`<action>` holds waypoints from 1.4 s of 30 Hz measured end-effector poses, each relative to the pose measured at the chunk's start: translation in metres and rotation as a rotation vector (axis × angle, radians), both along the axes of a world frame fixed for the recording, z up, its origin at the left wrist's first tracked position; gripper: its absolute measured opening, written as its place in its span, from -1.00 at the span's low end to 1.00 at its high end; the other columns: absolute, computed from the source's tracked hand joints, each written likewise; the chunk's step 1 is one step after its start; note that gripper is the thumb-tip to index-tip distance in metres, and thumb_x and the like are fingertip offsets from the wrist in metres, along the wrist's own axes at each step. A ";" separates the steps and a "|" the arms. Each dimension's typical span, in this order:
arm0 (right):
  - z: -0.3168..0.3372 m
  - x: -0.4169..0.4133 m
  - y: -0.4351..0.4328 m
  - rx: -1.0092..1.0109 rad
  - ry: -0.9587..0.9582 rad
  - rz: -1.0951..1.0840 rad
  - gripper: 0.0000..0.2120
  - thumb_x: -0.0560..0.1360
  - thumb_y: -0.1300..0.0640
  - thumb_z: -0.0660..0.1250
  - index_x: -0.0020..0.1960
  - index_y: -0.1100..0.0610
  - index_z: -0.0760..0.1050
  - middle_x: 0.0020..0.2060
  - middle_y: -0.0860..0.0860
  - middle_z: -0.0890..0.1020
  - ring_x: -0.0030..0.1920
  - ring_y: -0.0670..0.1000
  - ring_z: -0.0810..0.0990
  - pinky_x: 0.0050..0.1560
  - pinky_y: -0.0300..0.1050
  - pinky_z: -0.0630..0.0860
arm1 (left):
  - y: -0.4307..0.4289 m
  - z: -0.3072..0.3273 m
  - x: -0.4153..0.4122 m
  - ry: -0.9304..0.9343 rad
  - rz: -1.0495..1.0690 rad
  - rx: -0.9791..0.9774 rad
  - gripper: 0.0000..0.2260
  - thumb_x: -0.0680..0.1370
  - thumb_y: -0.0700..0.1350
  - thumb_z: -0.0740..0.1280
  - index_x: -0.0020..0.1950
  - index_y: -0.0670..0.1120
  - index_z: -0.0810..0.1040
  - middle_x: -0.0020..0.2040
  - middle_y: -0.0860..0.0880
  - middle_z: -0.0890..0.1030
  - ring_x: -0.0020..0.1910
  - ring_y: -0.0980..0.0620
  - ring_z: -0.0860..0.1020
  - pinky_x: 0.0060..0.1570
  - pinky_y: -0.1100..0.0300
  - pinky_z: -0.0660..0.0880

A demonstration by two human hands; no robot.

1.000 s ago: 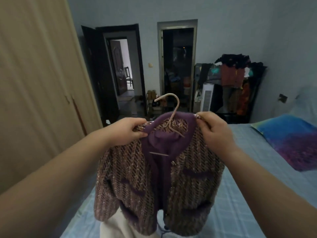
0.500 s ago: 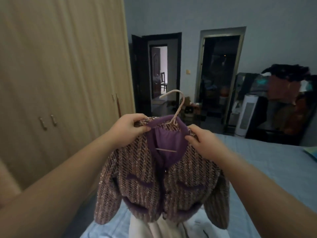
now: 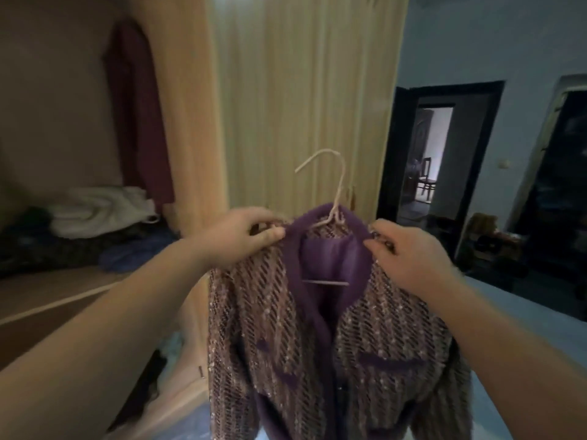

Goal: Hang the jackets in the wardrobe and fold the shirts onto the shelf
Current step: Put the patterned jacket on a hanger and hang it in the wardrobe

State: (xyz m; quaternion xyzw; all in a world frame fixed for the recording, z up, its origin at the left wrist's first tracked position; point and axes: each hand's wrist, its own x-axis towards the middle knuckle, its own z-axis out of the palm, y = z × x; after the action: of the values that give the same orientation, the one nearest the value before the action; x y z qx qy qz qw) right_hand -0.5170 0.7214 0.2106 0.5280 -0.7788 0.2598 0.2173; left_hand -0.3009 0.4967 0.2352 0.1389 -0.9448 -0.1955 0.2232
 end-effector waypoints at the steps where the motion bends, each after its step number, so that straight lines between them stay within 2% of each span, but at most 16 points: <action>1: 0.000 0.016 -0.016 -0.071 0.070 -0.019 -0.84 0.54 -0.10 0.31 0.02 -0.03 0.50 -0.23 0.00 0.67 -0.17 0.16 0.64 -0.24 -0.03 0.53 | -0.014 -0.007 0.025 -0.011 -0.057 0.121 -0.57 0.53 0.35 0.16 0.27 0.20 0.56 0.20 0.25 0.60 0.23 0.20 0.53 0.23 0.25 0.43; 3: -0.004 0.052 -0.053 -0.104 0.151 0.009 -0.81 0.53 -0.12 0.30 0.01 -0.01 0.50 -0.24 0.00 0.67 -0.18 0.16 0.65 -0.29 -0.05 0.49 | -0.044 -0.022 0.072 -0.008 -0.038 0.236 -0.52 0.54 0.37 0.14 0.35 0.20 0.51 0.31 0.25 0.54 0.33 0.24 0.46 0.36 0.22 0.35; 5: -0.009 0.085 -0.092 -0.069 0.123 0.063 -0.78 0.55 -0.14 0.26 0.03 -0.01 0.47 -0.23 -0.01 0.66 -0.16 0.16 0.65 -0.27 -0.04 0.51 | -0.072 -0.037 0.108 -0.004 0.095 0.166 -0.63 0.58 0.19 0.28 0.38 0.20 0.46 0.32 0.20 0.53 0.32 0.19 0.47 0.35 0.14 0.39; 9: -0.015 0.128 -0.170 0.164 -0.168 0.295 -0.74 0.55 -0.18 0.23 0.08 -0.03 0.48 -0.13 -0.03 0.66 -0.08 0.09 0.63 -0.05 0.02 0.56 | -0.117 -0.053 0.172 0.056 0.437 -0.009 -0.80 0.57 0.06 0.36 0.19 0.14 0.52 0.01 0.11 0.63 0.03 0.06 0.59 0.06 0.04 0.53; 13: -0.018 0.164 -0.223 0.555 -0.284 0.468 -0.83 0.52 -0.14 0.34 -0.01 -0.06 0.56 -0.11 -0.14 0.66 -0.10 -0.12 0.63 0.01 -0.02 0.58 | -0.142 -0.062 0.216 0.036 0.537 -0.032 -0.89 0.58 0.09 0.34 0.04 0.11 0.49 -0.20 0.10 0.58 -0.21 0.07 0.54 -0.22 0.06 0.44; 17: -0.036 0.190 -0.266 0.512 -0.445 0.621 -0.82 0.53 -0.12 0.35 0.02 -0.04 0.58 -0.07 -0.10 0.68 -0.05 -0.08 0.64 0.07 0.04 0.57 | -0.175 -0.069 0.234 0.032 0.632 -0.224 -0.80 0.58 0.12 0.31 0.13 0.08 0.51 -0.03 0.04 0.54 0.08 -0.09 0.50 0.10 -0.04 0.44; 20: -0.052 0.203 -0.310 0.280 -0.570 0.703 -0.81 0.55 -0.07 0.32 0.09 -0.02 0.60 -0.03 -0.13 0.68 -0.02 -0.09 0.63 0.03 0.01 0.56 | -0.195 -0.077 0.235 0.072 0.887 -0.284 -0.67 0.57 0.07 0.33 0.32 0.06 0.47 0.36 -0.05 0.42 0.45 -0.18 0.24 0.45 -0.24 0.14; 22: -0.057 0.215 -0.342 0.225 -0.625 0.733 -0.82 0.57 -0.03 0.33 0.12 -0.03 0.60 -0.04 -0.15 0.67 -0.02 -0.11 0.63 -0.06 -0.09 0.53 | -0.193 -0.082 0.226 0.207 0.951 -0.232 -0.56 0.56 -0.05 0.35 0.42 0.00 0.38 0.45 -0.14 0.30 0.48 -0.21 0.18 0.48 -0.16 0.13; 25: -0.067 0.231 -0.390 0.223 -0.782 0.782 -0.81 0.57 0.00 0.34 0.15 -0.01 0.60 -0.02 -0.15 0.68 -0.01 -0.09 0.63 0.00 -0.10 0.53 | -0.175 -0.091 0.212 0.221 0.862 0.043 -0.77 0.56 -0.14 0.31 0.20 0.01 0.44 0.16 -0.04 0.49 0.18 -0.06 0.48 0.26 -0.02 0.47; 27: -0.074 0.235 -0.423 0.240 -1.033 0.769 -0.80 0.56 0.00 0.35 0.16 0.01 0.59 0.00 -0.08 0.69 0.01 -0.02 0.65 0.12 0.01 0.56 | -0.165 -0.091 0.209 0.025 0.760 0.347 -0.92 0.61 0.02 0.28 0.05 0.06 0.48 -0.06 0.02 0.60 -0.05 -0.05 0.61 0.02 -0.04 0.60; 28: -0.077 0.237 -0.441 0.242 -1.197 0.747 -0.81 0.55 0.00 0.37 0.13 0.02 0.59 0.00 -0.03 0.69 0.02 0.03 0.66 0.17 0.08 0.56 | -0.165 -0.089 0.208 -0.040 0.677 0.480 -0.84 0.62 0.11 0.26 0.06 0.05 0.50 -0.09 0.03 0.62 -0.07 -0.04 0.64 -0.01 -0.02 0.62; 31: -0.076 0.248 -0.483 0.222 -1.600 0.711 -0.77 0.55 -0.03 0.37 0.12 0.08 0.56 -0.03 0.11 0.68 0.01 0.17 0.67 0.20 0.19 0.55 | -0.181 -0.081 0.204 0.044 0.588 0.730 -0.65 0.61 0.21 0.21 0.22 -0.01 0.50 0.07 -0.06 0.63 0.01 -0.04 0.67 -0.02 -0.03 0.64; 34: -0.079 0.262 -0.516 0.337 -1.837 0.767 -0.64 0.52 -0.03 0.40 0.26 0.09 0.51 0.08 0.22 0.65 0.05 0.27 0.66 0.18 0.33 0.54 | -0.206 -0.071 0.196 0.198 0.774 0.791 -0.50 0.55 0.29 0.22 0.26 -0.09 0.45 0.12 -0.18 0.60 0.05 -0.12 0.66 0.02 -0.16 0.62; 36: -0.080 0.268 -0.531 0.533 -1.961 0.806 -0.50 0.44 -0.04 0.45 0.34 0.03 0.46 0.18 0.23 0.62 0.10 0.30 0.65 0.18 0.36 0.52 | -0.222 -0.064 0.196 0.160 0.882 0.804 -0.42 0.48 0.32 0.33 0.24 -0.11 0.40 0.12 -0.17 0.60 0.02 -0.10 0.67 -0.03 -0.07 0.65; 38: -0.081 0.274 -0.541 0.632 -2.087 0.895 -0.51 0.48 0.03 0.41 0.37 0.09 0.45 0.23 0.25 0.59 0.17 0.30 0.62 0.23 0.30 0.52 | -0.233 -0.051 0.201 -0.007 0.986 0.724 -0.43 0.46 0.24 0.42 0.25 -0.09 0.33 0.10 -0.06 0.56 -0.02 -0.01 0.65 -0.15 0.11 0.63; 42: -0.078 0.282 -0.552 0.617 -2.128 1.081 -0.70 0.63 0.12 0.21 0.33 0.15 0.47 0.22 0.19 0.61 0.16 0.15 0.62 0.10 0.11 0.60 | -0.257 -0.037 0.215 -0.359 1.191 0.395 -0.54 0.51 0.12 0.37 0.26 -0.05 0.28 -0.01 0.02 0.53 -0.09 0.07 0.53 -0.22 0.15 0.45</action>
State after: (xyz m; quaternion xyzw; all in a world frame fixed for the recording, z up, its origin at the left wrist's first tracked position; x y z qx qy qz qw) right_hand -0.2348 0.1692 0.1328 0.3372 -0.2780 0.4220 -0.7943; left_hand -0.0862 0.2394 0.1981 0.7074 -0.6752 -0.1820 0.1022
